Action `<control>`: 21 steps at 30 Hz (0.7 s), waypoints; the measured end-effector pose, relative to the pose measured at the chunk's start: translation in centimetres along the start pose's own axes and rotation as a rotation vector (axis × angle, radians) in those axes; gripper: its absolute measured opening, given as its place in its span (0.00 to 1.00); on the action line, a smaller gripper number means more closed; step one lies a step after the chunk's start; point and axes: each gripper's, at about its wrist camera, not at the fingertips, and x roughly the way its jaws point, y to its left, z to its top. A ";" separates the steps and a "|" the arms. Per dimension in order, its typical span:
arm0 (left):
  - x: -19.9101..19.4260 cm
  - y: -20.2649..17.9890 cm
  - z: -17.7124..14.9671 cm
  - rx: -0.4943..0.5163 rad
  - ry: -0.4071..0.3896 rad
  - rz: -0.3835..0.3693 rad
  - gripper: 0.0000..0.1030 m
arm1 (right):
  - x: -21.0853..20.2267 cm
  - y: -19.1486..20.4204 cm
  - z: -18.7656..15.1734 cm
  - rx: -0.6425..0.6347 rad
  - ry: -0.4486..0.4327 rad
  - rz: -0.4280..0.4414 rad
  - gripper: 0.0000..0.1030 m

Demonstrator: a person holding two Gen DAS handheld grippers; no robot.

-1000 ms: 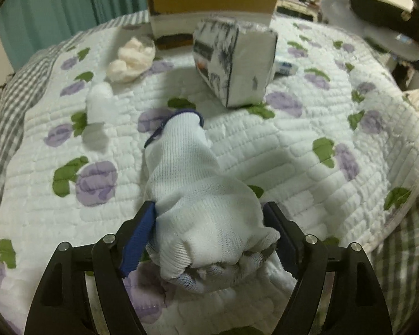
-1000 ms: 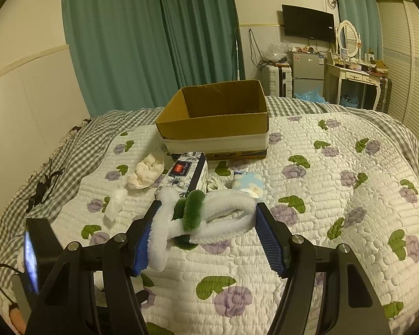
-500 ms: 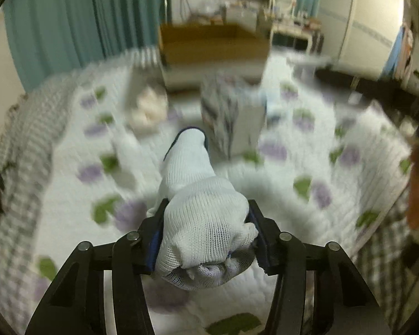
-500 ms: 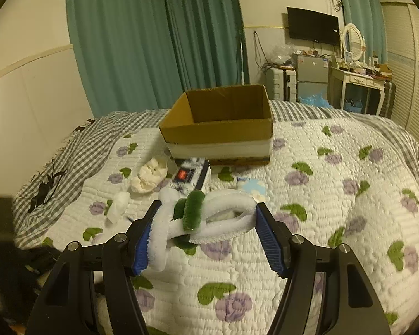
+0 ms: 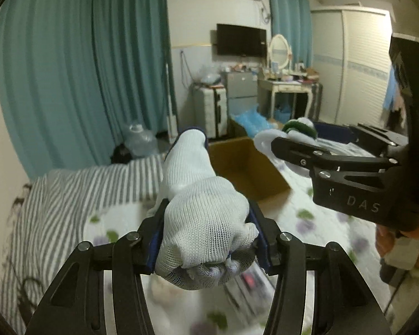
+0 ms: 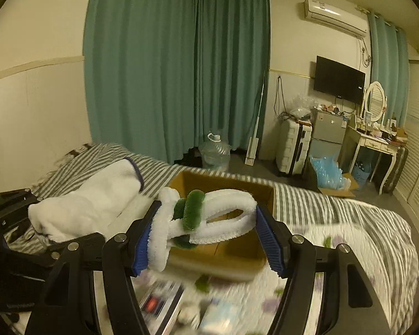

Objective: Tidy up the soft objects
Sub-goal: 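Carry the glove and the toy in both grippers over the cardboard box, then open both grippers to drop the glove and toy into the box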

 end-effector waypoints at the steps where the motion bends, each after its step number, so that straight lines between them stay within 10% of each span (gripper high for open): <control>1: 1.5 0.2 0.3 0.002 0.009 0.011 0.51 | 1.0 -0.4 0.4 0.002 0.000 0.001 0.64; 8: 12.7 1.3 0.8 0.007 0.103 0.031 0.51 | 11.5 -3.3 0.6 0.018 0.081 0.024 0.64; 11: 14.9 1.8 0.8 0.015 0.081 -0.013 0.61 | 14.5 -4.3 0.1 0.025 0.097 0.031 0.80; 13: 15.7 2.1 0.7 0.013 0.081 -0.004 0.63 | 15.8 -4.8 0.1 0.035 0.079 0.029 0.98; 21: 11.7 3.4 1.5 0.028 0.058 -0.012 0.63 | 14.1 -6.0 1.0 0.111 0.031 -0.064 0.98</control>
